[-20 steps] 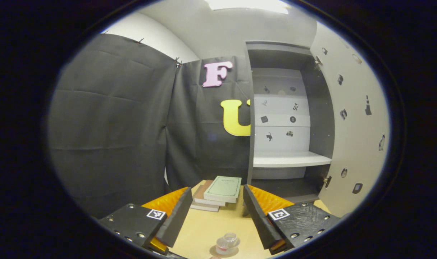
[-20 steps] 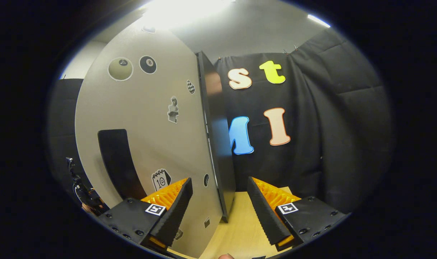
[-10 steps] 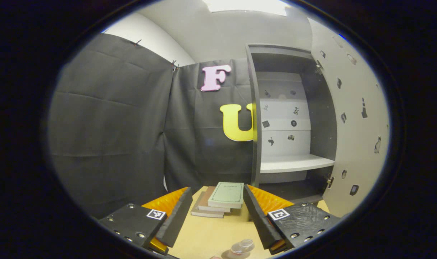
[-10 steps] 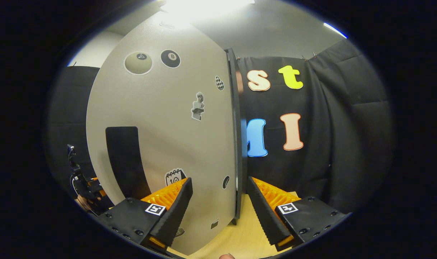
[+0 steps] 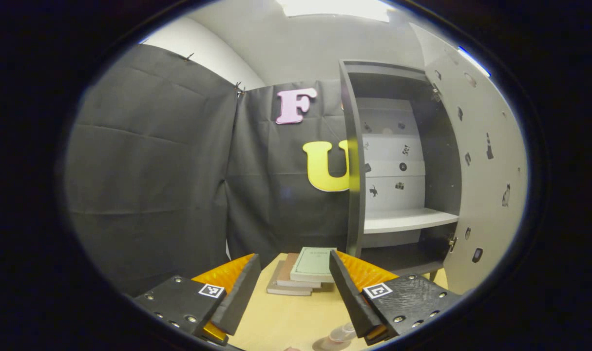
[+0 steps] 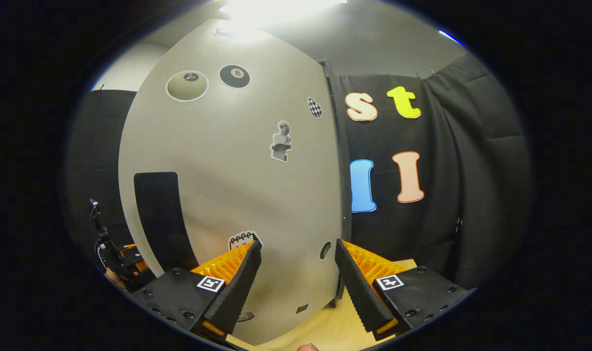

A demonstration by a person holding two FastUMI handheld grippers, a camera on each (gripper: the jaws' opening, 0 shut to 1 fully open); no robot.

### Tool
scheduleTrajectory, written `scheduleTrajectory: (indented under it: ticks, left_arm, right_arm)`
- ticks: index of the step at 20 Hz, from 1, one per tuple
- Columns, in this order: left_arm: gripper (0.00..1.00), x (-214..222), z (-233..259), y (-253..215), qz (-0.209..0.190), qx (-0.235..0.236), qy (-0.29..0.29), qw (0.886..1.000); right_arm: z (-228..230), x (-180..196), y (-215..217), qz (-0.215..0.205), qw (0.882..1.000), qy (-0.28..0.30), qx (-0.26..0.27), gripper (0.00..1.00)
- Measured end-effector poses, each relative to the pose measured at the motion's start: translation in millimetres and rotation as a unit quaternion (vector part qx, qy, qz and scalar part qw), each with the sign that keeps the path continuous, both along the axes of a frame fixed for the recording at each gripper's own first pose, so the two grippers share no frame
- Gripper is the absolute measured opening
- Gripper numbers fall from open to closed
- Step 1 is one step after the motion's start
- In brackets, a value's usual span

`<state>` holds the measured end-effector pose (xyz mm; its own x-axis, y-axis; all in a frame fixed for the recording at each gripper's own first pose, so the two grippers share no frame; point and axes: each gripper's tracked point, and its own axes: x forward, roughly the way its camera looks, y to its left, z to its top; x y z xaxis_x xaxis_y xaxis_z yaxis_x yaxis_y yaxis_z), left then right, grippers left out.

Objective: Open the cabinet door with the right hand, grasp the bottle in the cabinet with the left hand and place it on the coaster, then close the cabinet door with the right hand.

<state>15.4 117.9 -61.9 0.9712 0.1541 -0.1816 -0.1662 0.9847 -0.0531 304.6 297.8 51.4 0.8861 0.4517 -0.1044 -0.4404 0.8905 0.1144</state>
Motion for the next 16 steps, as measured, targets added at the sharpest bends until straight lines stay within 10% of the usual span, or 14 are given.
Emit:
scheduleTrajectory:
  ticks: [16]
  left_arm:
    - [0.85,-38,-22,78,0.046,0.002,0.014,0.999]
  right_arm:
    - [4,32,59,-0.018,0.999,-0.033,-0.011,0.97]
